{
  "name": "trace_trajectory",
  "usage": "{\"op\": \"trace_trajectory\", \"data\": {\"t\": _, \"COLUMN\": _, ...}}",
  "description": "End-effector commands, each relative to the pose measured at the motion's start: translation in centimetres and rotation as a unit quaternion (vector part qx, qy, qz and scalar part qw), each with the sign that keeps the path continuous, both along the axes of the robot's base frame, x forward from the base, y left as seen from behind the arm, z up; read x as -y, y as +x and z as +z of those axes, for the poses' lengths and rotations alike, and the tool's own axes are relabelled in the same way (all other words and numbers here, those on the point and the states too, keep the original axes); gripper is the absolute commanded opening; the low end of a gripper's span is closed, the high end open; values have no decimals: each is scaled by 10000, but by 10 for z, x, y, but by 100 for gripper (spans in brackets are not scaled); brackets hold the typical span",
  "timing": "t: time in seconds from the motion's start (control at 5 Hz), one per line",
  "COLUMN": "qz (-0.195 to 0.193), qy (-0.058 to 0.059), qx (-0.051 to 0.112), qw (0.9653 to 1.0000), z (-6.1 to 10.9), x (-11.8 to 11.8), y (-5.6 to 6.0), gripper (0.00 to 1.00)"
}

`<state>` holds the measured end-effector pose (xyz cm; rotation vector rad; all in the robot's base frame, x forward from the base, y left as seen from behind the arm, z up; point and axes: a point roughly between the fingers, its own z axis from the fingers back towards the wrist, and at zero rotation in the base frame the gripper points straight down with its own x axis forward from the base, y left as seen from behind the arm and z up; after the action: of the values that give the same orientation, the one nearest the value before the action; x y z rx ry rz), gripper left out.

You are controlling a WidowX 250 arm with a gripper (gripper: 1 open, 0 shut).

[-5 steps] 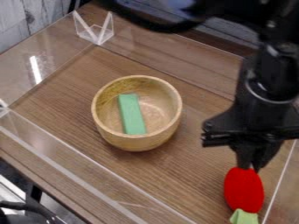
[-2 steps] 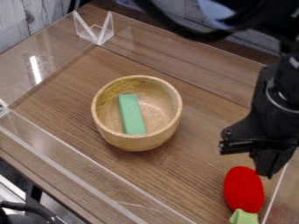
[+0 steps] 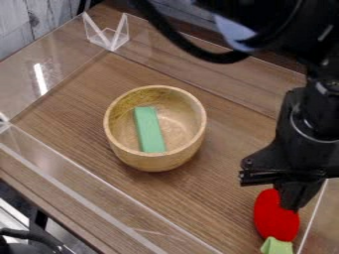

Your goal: Move the red object to the left side of the table

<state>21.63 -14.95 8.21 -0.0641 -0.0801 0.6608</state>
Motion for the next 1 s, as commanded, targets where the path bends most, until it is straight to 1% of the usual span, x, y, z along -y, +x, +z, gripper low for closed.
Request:
{"op": "trace_trajectory", "data": {"t": 0.0, "qz": 33, "qy": -145, "qx": 188, "qw": 9997, "z": 17, "x": -4, "y": 1, "gripper": 0}}
{"op": "trace_trajectory", "data": {"t": 0.2, "qz": -365, "qy": -173, "qx": 174, "qw": 9990, "z": 17, "x": -9, "y": 8, "gripper": 0}}
{"op": "trace_trajectory", "data": {"t": 0.4, "qz": -722, "qy": -207, "qx": 172, "qw": 9970, "z": 17, "x": -15, "y": 15, "gripper": 0}}
{"op": "trace_trajectory", "data": {"t": 0.6, "qz": -863, "qy": -250, "qx": 156, "qw": 9958, "z": 11, "x": -4, "y": 13, "gripper": 0}}
{"op": "trace_trajectory", "data": {"t": 0.8, "qz": -1194, "qy": -282, "qx": 145, "qw": 9923, "z": 10, "x": 3, "y": 19, "gripper": 100}}
